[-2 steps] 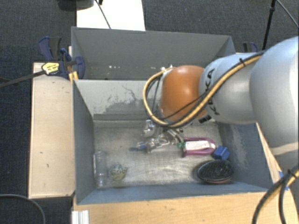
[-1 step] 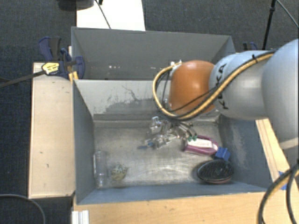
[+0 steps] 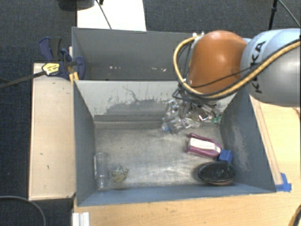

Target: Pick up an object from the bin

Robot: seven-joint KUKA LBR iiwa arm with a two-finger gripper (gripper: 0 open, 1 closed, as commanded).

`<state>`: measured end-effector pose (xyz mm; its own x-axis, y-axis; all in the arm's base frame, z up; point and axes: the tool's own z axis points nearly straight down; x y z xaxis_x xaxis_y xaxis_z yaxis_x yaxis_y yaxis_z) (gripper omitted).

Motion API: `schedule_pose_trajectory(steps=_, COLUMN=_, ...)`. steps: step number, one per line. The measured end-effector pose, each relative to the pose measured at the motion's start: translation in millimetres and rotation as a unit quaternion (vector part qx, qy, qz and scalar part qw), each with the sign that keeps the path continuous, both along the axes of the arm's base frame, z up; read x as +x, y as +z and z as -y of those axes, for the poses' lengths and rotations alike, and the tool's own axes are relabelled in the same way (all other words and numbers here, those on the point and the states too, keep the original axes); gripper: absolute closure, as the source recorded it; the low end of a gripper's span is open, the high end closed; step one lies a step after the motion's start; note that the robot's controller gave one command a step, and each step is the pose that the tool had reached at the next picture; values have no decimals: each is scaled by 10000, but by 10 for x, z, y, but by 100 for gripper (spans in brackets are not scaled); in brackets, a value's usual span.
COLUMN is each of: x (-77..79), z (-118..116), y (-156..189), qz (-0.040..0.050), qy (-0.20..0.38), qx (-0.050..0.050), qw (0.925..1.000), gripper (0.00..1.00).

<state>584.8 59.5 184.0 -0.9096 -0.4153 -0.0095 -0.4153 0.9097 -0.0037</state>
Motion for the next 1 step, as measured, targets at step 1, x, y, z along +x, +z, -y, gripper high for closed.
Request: schedule_pose_trajectory(steps=1, x=9, z=-62, y=303, qz=-15, qy=30, qx=5, qw=10000, gripper=100)
